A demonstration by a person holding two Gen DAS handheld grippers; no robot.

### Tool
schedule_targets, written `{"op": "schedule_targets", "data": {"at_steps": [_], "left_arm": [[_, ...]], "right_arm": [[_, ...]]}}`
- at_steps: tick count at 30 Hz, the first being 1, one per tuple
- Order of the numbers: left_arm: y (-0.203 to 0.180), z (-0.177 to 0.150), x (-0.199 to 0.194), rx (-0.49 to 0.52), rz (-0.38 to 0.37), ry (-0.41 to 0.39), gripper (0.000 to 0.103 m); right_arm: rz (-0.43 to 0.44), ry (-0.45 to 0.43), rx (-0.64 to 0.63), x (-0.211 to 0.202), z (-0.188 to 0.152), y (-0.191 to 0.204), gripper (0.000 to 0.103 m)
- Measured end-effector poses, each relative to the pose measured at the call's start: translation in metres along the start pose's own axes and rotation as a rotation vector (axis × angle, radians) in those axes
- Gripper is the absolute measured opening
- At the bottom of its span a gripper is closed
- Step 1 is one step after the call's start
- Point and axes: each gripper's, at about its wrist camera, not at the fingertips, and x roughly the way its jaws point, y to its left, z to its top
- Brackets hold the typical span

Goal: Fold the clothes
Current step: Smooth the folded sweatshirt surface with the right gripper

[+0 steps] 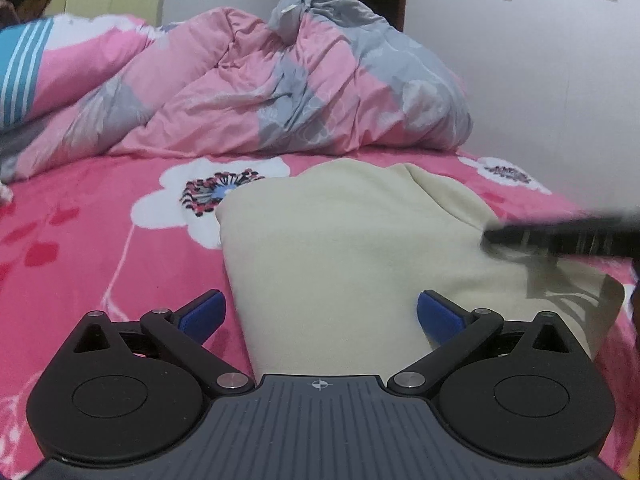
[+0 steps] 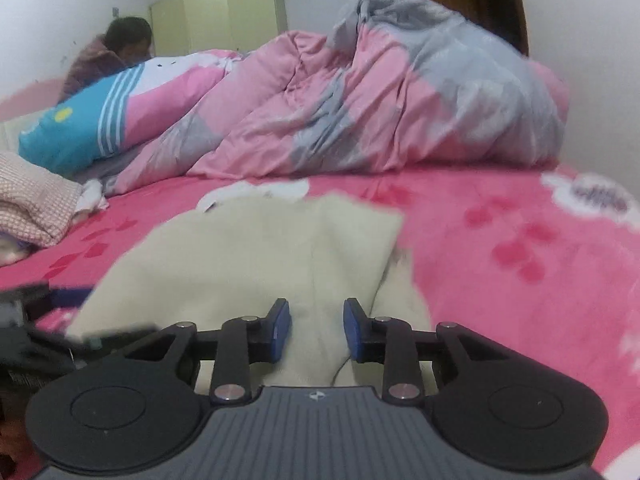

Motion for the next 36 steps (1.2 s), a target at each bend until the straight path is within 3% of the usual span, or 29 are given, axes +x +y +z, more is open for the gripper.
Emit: {"op": "schedule_targets", "data": {"at_steps": [4,6,8,9,12,16,20,26,29,30,32,33,36], "left_arm": [[0.001,-0.002,-0.002,-0.010,-0.008,-0.006,0.103],[0.002,-0.002,-0.003,-0.012,-0.011,-0.012,0.103],[0.004,-0.003,-0.004,-0.021,-0.026,-0.016,0.103],[0.006,-0.003,-0.004,-0.025,-0.032,-0.017,0.103],[0.010,-0.002,-0.003,-0.046,-0.039,-0.016,0.103],[0.014,-0.002,0.000,-0.068,-0.055,-0.003,0.103],[0.013,-0.002,-0.001,-0.068,-0.058,0.001,0.103],[0.016,-0.003,0.000,-0.089,-0.070,0.016,0.103],[0.017,-0.003,0.000,-0.091,-0.070,0.016,0.103],[0.017,-0.003,0.000,-0.091,-0.070,0.016,0.103],[0.017,-0.003,0.001,-0.091,-0.068,0.015,0.103],[0.017,-0.003,0.000,-0.093,-0.068,0.015,0.103],[0.019,-0.003,0.000,-0.101,-0.073,0.019,0.103]], "right_arm": [[-0.024,-0.083,-0.063,-0.007,0.038,0.011,0.031],[-0.014,-0.042,-0.055,0.018,0.039,0.009,0.031],[-0.038,0.128,-0.037,0.061,0.021,-0.002,0.028],[-0.035,0.161,-0.026,0.070,0.015,-0.006,0.028],[-0.034,0.171,-0.021,0.066,0.030,-0.005,0.024],[-0.021,0.079,-0.100,0.058,0.063,0.018,0.023],[-0.080,0.185,-0.095,0.101,0.051,0.005,0.019],[-0.017,0.170,0.034,0.096,0.068,-0.009,0.015],[0.029,0.188,0.028,0.116,0.073,-0.001,0.015],[0.016,0.227,0.033,0.129,0.069,-0.005,0.015],[-0.012,0.304,0.044,0.157,0.061,-0.012,0.000],[-0.025,0.342,0.049,0.171,0.057,-0.016,0.000],[-0.092,0.279,0.085,0.151,0.078,-0.026,0.000]]}}
